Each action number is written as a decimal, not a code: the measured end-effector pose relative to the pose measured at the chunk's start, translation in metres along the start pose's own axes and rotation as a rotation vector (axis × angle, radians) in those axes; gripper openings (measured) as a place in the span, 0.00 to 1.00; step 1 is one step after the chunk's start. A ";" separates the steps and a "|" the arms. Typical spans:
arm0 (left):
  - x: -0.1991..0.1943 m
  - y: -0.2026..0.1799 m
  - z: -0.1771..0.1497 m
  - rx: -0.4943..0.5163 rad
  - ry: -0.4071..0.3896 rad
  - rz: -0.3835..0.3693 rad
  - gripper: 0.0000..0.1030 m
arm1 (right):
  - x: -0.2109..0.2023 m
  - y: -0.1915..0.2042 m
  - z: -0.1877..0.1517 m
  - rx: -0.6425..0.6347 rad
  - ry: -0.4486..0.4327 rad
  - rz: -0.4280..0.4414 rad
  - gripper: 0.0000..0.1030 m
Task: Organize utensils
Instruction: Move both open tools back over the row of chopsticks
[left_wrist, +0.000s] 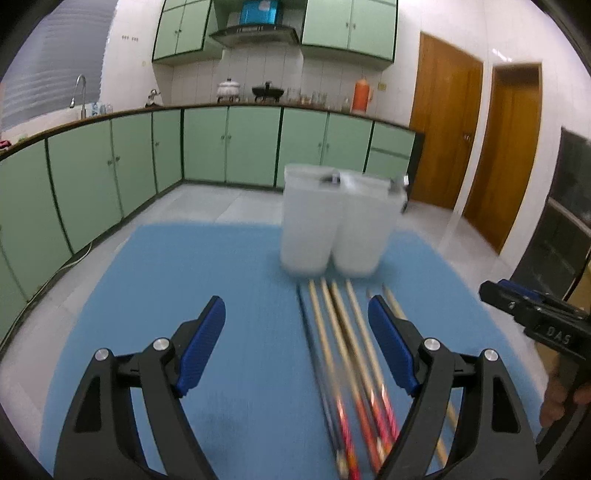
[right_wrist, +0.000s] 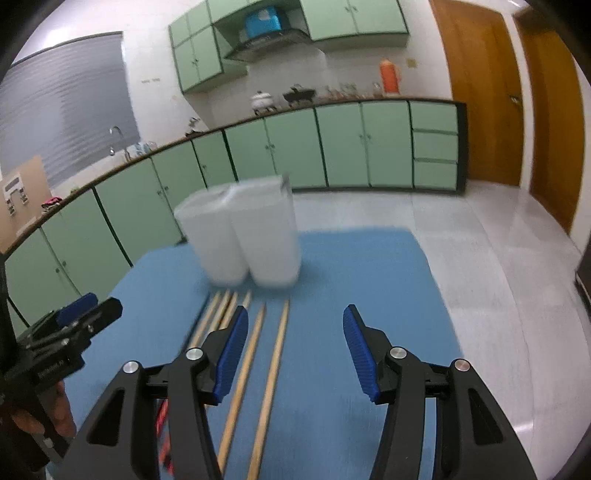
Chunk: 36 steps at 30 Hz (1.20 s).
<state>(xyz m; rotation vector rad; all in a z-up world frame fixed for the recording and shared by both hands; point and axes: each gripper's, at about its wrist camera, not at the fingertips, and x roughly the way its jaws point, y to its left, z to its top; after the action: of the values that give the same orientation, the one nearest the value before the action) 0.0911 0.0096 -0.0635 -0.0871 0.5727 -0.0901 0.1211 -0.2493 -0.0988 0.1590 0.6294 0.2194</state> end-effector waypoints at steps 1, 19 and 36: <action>-0.004 0.000 -0.011 -0.004 0.011 0.007 0.75 | -0.005 0.000 -0.012 0.002 0.004 -0.014 0.51; -0.026 -0.009 -0.077 0.031 0.193 0.018 0.66 | -0.026 0.027 -0.082 -0.070 0.122 -0.010 0.33; -0.011 -0.007 -0.083 0.033 0.302 0.077 0.59 | -0.025 0.021 -0.084 -0.054 0.146 0.001 0.33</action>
<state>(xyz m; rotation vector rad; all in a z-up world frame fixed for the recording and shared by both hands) 0.0357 -0.0010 -0.1265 -0.0186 0.8749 -0.0375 0.0484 -0.2284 -0.1470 0.0916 0.7676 0.2505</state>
